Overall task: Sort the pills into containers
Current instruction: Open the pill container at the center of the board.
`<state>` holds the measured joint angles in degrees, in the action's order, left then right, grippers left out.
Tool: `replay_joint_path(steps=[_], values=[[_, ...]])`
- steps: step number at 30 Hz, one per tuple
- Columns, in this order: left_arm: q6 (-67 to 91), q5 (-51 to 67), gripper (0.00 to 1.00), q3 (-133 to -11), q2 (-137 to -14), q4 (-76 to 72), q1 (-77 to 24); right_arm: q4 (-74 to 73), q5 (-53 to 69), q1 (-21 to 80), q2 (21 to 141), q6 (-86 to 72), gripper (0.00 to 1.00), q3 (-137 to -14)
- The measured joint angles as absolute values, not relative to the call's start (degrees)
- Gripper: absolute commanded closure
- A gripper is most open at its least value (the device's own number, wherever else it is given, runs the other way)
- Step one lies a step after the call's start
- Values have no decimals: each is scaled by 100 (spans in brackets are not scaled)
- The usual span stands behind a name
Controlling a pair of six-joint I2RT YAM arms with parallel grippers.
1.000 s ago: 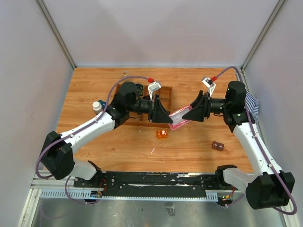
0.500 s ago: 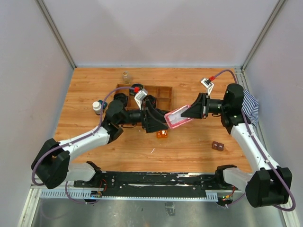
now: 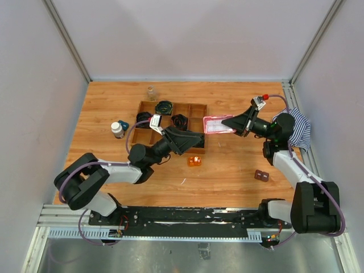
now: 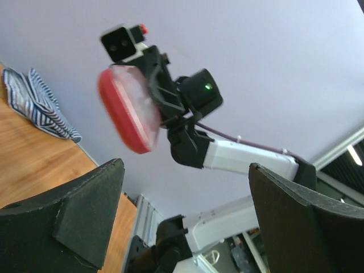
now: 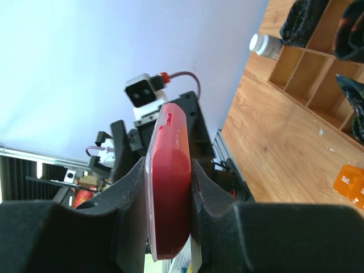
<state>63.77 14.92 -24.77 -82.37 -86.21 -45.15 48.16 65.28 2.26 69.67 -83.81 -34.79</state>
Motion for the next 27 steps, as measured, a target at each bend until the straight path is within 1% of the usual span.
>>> replay_joint_path(steps=[2, 5, 10, 12, 18, 22, 26, 27], values=[[6479, 1256, 8, -2600, -8466, -8611, -4552, 5028, 6449, 202, 6976, -8582, 99, -3463], [6626, 963, 17, -2829, -8772, -8595, -4584, 5336, 6370, 169, 6973, -8783, 100, -3463], [6731, 714, 27, -3308, -9109, -8582, -4657, 5489, 6296, 163, 6976, -8873, 99, -3439], [6759, 661, 33, -3489, -9201, -8571, -4674, 5489, 6294, 163, 6976, -8871, 99, -3426], [6799, 563, 35, -3863, -9419, -8340, -4707, 5511, 6246, 165, 6971, -8844, 97, -3420], [6807, 515, 46, -3977, -9428, -8149, -4731, 5507, 6246, 165, 6952, -8794, 96, -3420], [6803, 515, 48, -4084, -9467, -7950, -4740, 5500, 6248, 165, 6910, -8698, 95, -3420], [6801, 526, 50, -4130, -9480, -7902, -4740, 5500, 6248, 165, 6910, -8687, 95, -3420]])
